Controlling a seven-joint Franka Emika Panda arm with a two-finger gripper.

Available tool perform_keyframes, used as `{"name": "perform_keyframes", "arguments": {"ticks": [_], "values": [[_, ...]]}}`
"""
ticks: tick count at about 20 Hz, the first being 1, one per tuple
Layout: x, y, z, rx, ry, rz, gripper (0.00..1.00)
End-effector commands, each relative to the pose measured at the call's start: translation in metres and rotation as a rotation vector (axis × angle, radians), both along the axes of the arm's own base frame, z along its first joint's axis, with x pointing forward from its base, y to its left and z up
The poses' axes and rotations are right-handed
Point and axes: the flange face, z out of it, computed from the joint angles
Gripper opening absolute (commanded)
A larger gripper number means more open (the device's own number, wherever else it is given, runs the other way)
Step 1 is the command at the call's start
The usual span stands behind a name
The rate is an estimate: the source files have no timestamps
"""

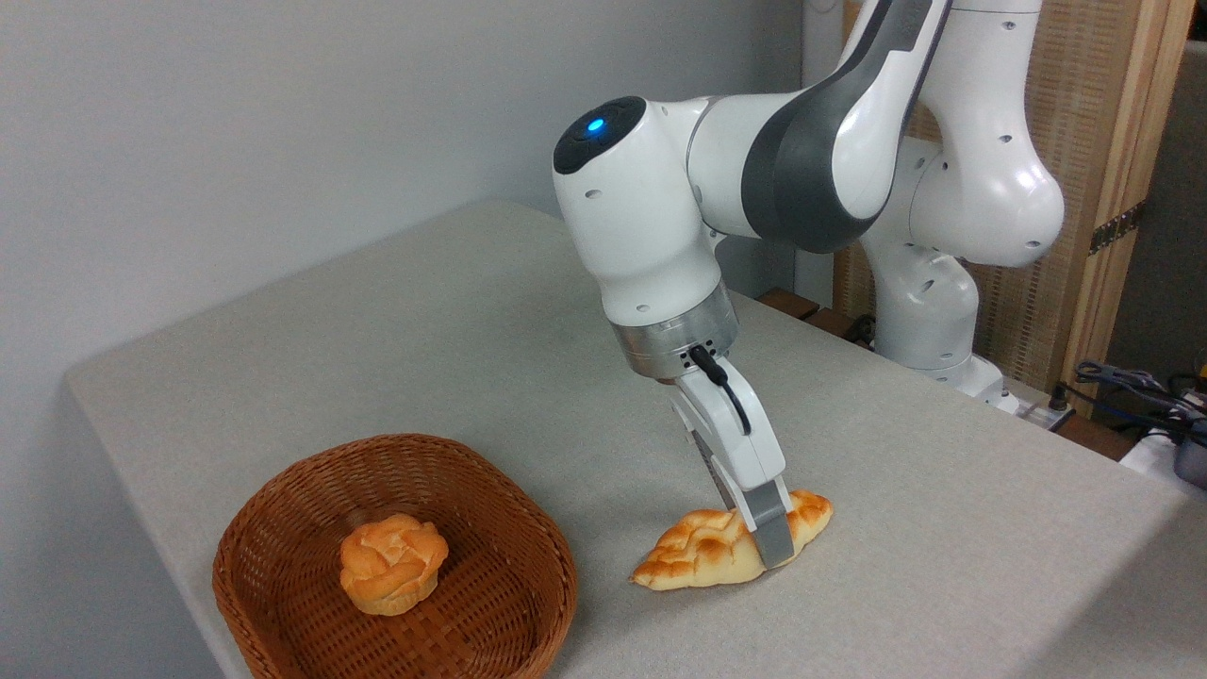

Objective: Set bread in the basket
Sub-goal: 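Lift the braided loaf and carry it over the wicker basket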

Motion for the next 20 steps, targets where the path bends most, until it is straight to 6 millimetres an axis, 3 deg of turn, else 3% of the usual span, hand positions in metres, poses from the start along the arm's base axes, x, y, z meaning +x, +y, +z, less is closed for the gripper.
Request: {"name": "perform_keyframes", "arguments": {"ticks": [1, 6, 9, 12, 15, 20], "values": [[-0.001, 0.004, -0.008, -0.006, 0.012, -0.015, 0.35], [-0.001, 0.003, -0.004, -0.007, 0.021, -0.018, 0.33], [0.005, 0.001, 0.014, -0.003, 0.032, -0.019, 0.3], [0.02, 0.001, 0.06, -0.06, 0.038, 0.034, 0.3], [0.053, -0.006, 0.115, -0.123, 0.032, 0.07, 0.3], [0.115, -0.021, 0.169, -0.261, -0.101, 0.107, 0.33]]}}
